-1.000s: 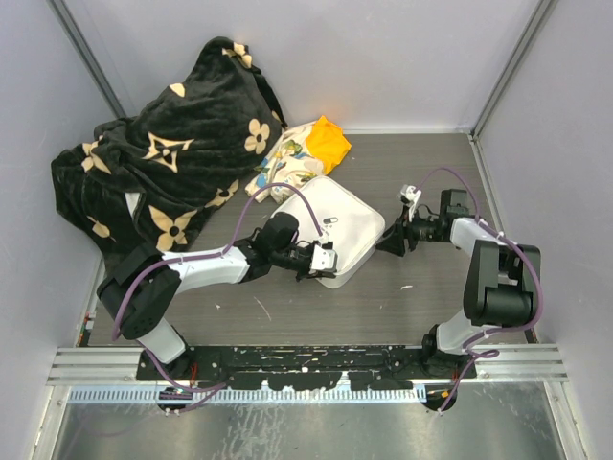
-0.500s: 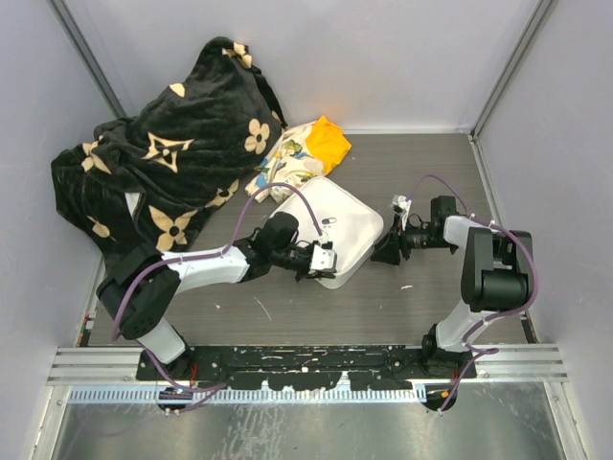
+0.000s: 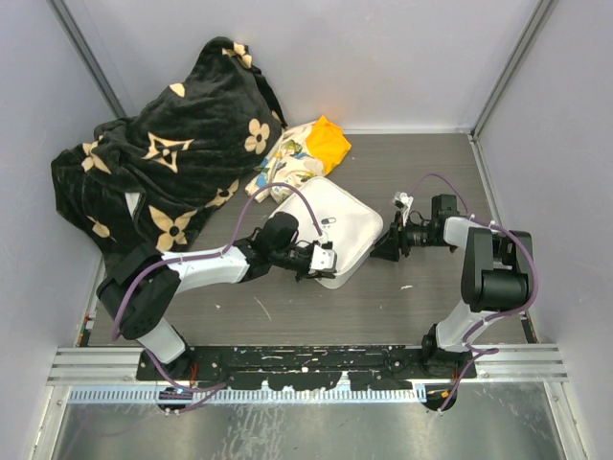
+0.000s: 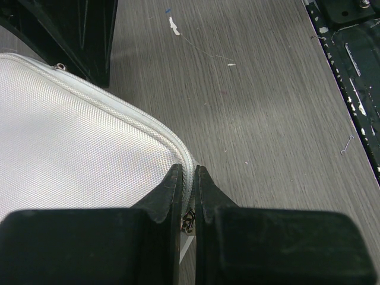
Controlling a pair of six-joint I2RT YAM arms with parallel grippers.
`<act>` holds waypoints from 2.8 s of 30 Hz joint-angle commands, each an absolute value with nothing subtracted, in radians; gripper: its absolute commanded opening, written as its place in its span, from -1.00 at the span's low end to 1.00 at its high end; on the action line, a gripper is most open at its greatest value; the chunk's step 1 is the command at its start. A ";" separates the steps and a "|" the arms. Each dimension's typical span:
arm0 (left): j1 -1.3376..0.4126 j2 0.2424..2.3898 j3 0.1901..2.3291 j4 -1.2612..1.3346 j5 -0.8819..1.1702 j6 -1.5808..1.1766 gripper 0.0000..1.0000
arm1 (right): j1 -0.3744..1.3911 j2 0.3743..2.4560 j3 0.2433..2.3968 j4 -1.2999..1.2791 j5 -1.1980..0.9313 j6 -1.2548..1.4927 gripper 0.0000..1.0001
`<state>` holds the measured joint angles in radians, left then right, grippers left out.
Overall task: Organize the medicine kit
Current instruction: Zip the medicine box at the center of the board.
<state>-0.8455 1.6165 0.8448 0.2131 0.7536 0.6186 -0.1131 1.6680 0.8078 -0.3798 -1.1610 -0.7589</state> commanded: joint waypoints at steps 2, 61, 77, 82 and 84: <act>-0.848 1.618 0.832 0.122 0.788 0.609 -1.00 | -0.110 1.609 0.806 -0.216 -1.172 -0.635 0.08; -0.849 1.623 0.827 0.132 0.775 0.611 -1.00 | -0.103 1.572 0.820 -0.385 -1.178 -0.774 -0.86; -0.901 1.681 0.834 0.303 0.505 0.404 -0.99 | -0.030 1.421 0.733 -0.355 -1.043 -0.830 -0.98; -0.925 1.710 0.825 0.357 0.380 0.380 -1.00 | -0.009 1.414 0.734 -0.418 -1.033 -0.889 -0.99; -0.927 1.722 0.826 0.379 0.331 0.355 -0.99 | -0.004 1.414 0.737 -0.439 -1.035 -0.905 -0.99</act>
